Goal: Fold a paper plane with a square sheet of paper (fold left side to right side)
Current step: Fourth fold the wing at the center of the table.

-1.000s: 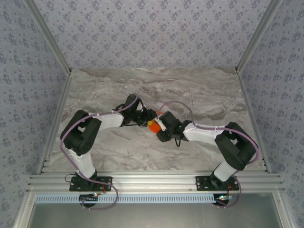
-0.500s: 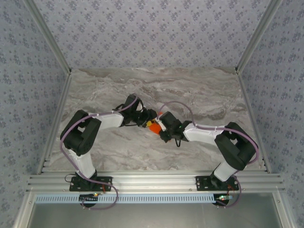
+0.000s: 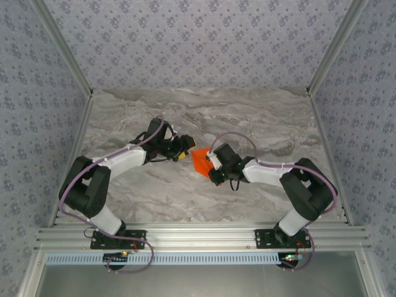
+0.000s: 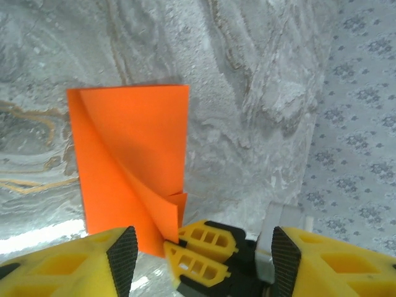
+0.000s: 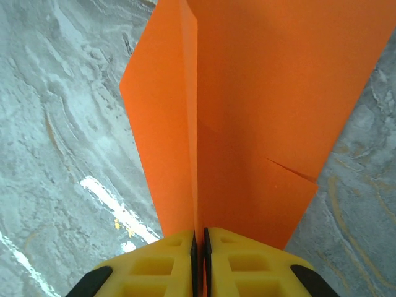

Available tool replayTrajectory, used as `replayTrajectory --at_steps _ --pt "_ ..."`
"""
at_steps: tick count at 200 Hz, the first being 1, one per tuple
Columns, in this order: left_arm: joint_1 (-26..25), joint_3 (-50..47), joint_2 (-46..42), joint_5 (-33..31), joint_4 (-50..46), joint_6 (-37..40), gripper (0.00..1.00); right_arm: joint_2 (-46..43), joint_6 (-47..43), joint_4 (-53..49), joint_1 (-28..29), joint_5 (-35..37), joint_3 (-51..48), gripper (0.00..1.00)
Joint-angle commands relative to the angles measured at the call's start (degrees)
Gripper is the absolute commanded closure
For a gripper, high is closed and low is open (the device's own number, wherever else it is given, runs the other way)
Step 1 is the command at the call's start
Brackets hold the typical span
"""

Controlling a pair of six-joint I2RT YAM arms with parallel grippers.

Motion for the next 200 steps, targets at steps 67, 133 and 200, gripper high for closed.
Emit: replayTrajectory --at_steps 67,133,200 --pt "-3.54 0.75 6.13 1.57 0.14 1.25 0.56 -0.07 6.96 6.58 -7.98 -20.32 -2.97 0.89" --pt "-5.67 5.28 12.58 2.18 1.11 0.72 0.63 2.36 8.71 8.04 -10.16 -24.36 -4.13 0.89" --pt "-6.98 8.47 17.79 2.35 1.16 0.32 0.63 2.83 8.9 8.17 -10.87 -24.45 -4.75 0.89"
